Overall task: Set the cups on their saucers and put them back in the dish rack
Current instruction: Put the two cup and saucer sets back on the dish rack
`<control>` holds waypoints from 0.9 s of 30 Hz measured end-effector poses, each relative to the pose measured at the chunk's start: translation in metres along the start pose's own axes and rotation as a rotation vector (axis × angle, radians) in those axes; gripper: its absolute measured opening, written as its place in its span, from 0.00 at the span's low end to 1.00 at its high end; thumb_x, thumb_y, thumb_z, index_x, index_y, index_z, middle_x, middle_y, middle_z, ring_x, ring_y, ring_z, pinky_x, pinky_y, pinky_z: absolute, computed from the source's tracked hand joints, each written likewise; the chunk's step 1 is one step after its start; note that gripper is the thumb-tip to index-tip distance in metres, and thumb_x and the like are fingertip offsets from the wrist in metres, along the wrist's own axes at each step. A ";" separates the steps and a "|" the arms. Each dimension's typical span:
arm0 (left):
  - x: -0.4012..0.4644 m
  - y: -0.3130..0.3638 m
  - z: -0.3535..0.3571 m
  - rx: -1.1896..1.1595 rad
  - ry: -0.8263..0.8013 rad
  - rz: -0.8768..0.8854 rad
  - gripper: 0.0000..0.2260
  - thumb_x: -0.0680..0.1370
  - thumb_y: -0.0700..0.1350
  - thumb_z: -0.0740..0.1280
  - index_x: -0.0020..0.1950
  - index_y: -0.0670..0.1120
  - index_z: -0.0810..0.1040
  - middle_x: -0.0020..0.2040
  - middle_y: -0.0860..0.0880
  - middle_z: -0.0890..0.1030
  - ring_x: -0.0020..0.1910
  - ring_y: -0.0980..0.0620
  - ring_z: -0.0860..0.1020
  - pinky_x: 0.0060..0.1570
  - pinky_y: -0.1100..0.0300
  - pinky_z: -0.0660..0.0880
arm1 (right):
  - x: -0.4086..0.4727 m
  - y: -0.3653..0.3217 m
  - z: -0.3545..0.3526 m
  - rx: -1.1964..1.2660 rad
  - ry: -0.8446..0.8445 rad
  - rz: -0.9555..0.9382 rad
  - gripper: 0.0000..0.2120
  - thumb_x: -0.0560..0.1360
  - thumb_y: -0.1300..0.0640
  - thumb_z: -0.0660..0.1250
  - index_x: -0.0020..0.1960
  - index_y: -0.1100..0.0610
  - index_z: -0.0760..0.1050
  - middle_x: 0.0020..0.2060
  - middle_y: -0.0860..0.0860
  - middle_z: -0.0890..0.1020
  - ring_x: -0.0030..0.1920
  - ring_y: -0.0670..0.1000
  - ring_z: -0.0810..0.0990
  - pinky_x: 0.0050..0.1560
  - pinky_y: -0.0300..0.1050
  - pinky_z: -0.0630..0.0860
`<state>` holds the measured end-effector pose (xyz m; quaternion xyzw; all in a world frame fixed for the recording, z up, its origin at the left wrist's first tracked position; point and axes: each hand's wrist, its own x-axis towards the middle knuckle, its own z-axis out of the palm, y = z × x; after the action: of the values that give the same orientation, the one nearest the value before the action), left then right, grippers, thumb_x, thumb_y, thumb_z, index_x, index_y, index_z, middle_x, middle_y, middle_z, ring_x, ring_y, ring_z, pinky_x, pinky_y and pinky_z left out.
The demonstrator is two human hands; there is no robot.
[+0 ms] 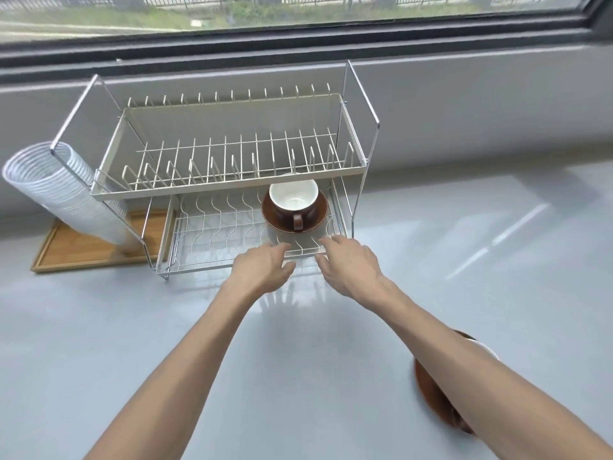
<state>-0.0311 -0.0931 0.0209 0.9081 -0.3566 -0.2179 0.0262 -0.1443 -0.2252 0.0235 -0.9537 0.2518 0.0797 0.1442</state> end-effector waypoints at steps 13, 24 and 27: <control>-0.074 0.061 0.070 0.154 0.257 0.191 0.27 0.81 0.62 0.55 0.78 0.53 0.64 0.78 0.44 0.65 0.77 0.41 0.62 0.71 0.47 0.62 | -0.114 0.059 0.032 -0.108 0.184 0.118 0.26 0.83 0.42 0.52 0.78 0.51 0.60 0.79 0.56 0.59 0.79 0.57 0.55 0.75 0.56 0.57; -0.102 0.130 0.124 -0.063 0.210 0.317 0.27 0.81 0.63 0.56 0.78 0.55 0.65 0.79 0.47 0.66 0.78 0.45 0.63 0.73 0.51 0.62 | -0.208 0.118 0.055 0.133 0.372 0.441 0.24 0.81 0.44 0.61 0.74 0.54 0.70 0.75 0.58 0.69 0.77 0.59 0.64 0.73 0.56 0.62; -0.101 0.146 0.134 -0.121 0.177 0.311 0.27 0.80 0.64 0.55 0.78 0.56 0.65 0.78 0.48 0.67 0.77 0.48 0.65 0.71 0.51 0.64 | -0.223 0.137 0.063 0.202 0.367 0.525 0.25 0.81 0.43 0.58 0.76 0.51 0.67 0.77 0.56 0.66 0.78 0.57 0.61 0.74 0.54 0.60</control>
<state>-0.2456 -0.1209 -0.0320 0.8545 -0.4750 -0.1517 0.1454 -0.4099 -0.2177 -0.0182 -0.8355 0.5174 -0.0842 0.1645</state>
